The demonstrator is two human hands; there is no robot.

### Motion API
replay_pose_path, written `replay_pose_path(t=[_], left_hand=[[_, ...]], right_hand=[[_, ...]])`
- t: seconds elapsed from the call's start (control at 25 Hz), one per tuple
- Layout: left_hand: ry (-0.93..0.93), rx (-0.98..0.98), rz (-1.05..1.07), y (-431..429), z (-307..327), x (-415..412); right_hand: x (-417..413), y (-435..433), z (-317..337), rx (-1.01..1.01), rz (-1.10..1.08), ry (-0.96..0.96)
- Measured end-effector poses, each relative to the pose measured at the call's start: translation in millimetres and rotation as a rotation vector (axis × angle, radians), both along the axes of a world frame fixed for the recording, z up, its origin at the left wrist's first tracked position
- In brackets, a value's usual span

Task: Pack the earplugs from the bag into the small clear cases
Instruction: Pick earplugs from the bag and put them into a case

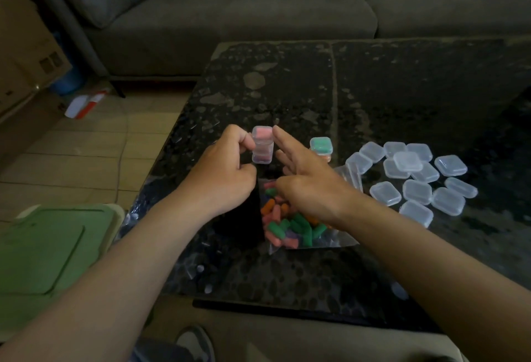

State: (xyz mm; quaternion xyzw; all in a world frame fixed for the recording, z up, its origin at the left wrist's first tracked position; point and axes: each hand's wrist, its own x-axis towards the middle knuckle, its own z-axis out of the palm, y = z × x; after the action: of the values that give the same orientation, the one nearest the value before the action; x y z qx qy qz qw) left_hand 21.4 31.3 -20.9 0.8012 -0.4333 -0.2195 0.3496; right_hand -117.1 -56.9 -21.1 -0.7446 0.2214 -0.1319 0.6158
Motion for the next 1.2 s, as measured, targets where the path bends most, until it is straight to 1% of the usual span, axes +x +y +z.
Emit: replay_pose_path(t=[0.24, 0.36, 0.8, 0.96, 1.2], left_hand=[[-0.037, 0.030, 0.011, -4, -5, 4], [-0.041, 0.034, 0.002, -5, -7, 5], [-0.047, 0.003, -0.003, -5, -12, 11], [-0.044, -0.011, -0.014, -4, -13, 13], [-0.093, -0.005, 0.017, -1, -8, 16]], right_hand=[[2, -5, -4, -0.013, 0.028, -0.002], [2, -5, -3, -0.037, -0.010, 0.026], [2, -4, -6, 0.038, 0.022, -0.004], [3, -4, -7, 0.028, 0.004, 0.021], [1, -3, -3, 0.011, -0.041, 0.052]])
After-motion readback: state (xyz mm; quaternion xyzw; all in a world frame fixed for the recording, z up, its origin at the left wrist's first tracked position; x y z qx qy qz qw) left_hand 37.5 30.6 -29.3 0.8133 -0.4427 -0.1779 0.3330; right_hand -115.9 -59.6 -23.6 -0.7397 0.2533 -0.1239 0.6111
